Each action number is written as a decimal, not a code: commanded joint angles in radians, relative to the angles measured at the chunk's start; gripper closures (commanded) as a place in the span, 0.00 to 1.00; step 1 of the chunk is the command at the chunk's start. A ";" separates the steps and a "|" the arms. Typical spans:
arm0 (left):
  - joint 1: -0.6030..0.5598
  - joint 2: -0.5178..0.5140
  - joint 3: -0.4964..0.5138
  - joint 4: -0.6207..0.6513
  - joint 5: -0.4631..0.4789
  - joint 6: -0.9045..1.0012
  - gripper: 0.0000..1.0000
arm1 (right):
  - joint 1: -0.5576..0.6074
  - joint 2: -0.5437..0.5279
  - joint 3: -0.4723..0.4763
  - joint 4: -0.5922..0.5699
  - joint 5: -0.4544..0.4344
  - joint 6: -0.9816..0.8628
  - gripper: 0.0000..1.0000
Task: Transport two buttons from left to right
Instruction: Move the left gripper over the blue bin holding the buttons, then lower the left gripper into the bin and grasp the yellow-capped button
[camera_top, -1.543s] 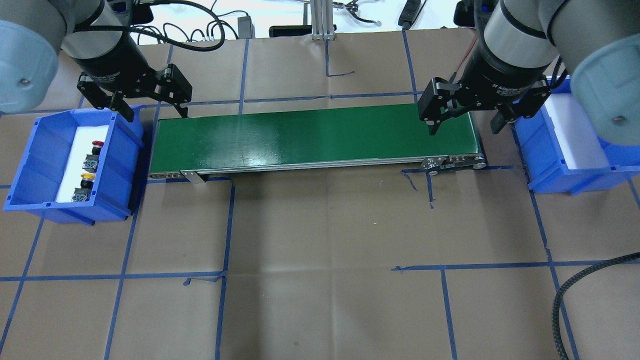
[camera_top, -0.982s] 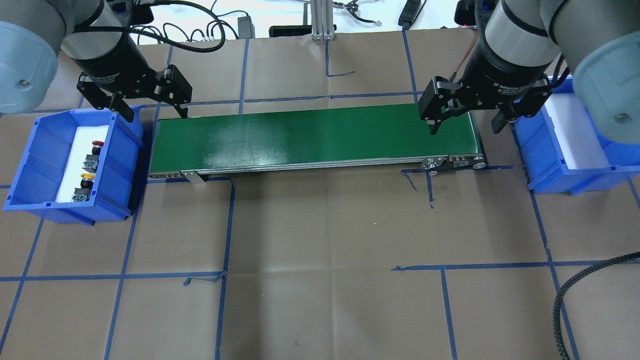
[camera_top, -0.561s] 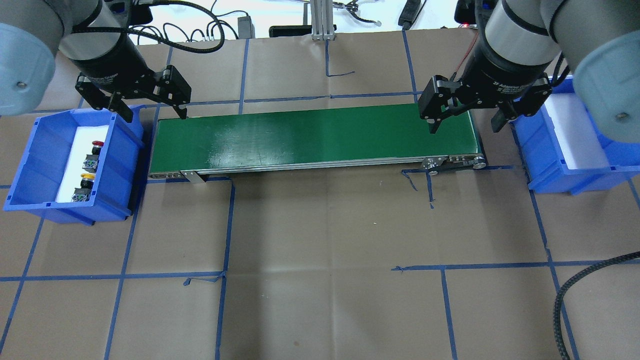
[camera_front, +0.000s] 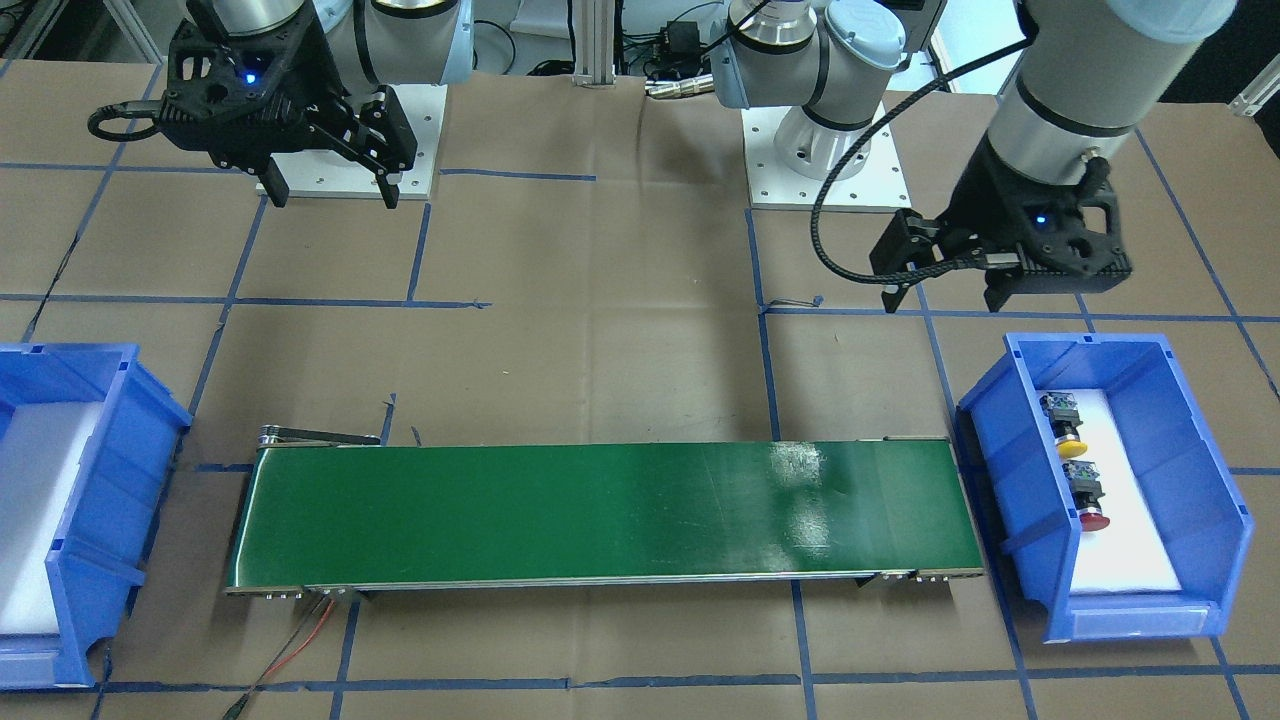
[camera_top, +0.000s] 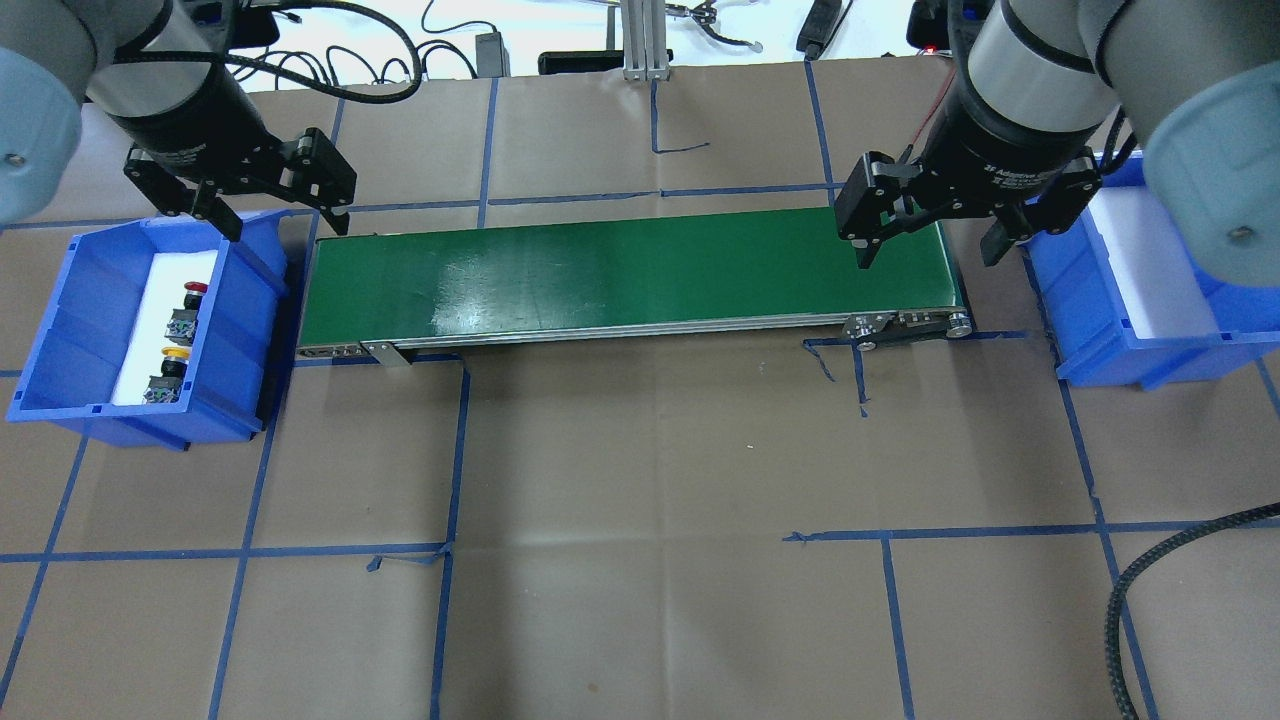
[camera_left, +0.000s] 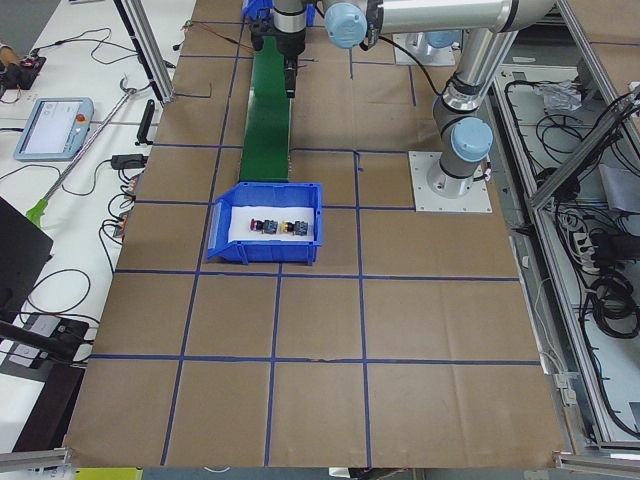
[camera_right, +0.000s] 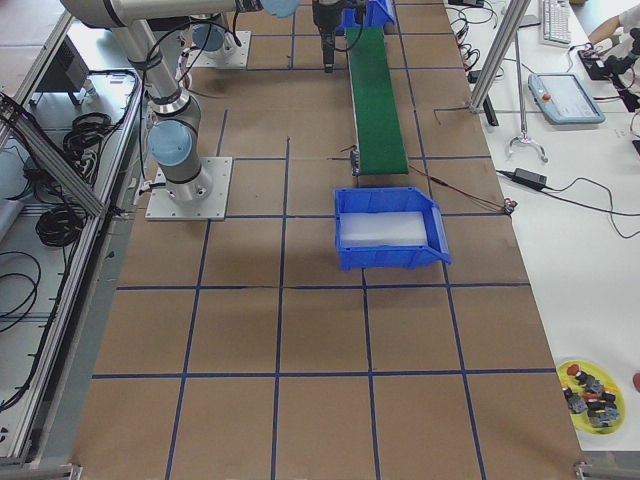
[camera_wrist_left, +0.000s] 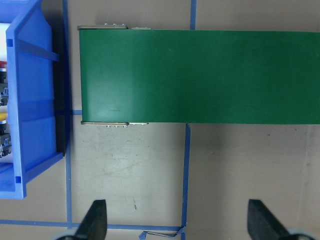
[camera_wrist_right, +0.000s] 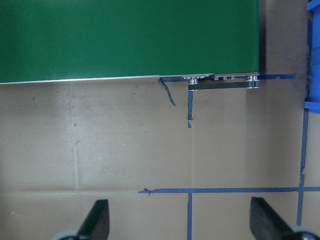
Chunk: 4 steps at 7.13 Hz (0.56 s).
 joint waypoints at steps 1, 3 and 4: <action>0.195 0.009 0.000 -0.001 0.000 0.177 0.00 | 0.001 0.000 0.002 0.001 -0.001 0.000 0.00; 0.368 0.006 -0.003 -0.013 0.010 0.334 0.00 | 0.001 0.000 0.005 0.001 -0.001 0.000 0.00; 0.446 -0.001 -0.016 -0.015 0.010 0.420 0.00 | 0.001 -0.002 0.010 0.001 -0.003 0.000 0.00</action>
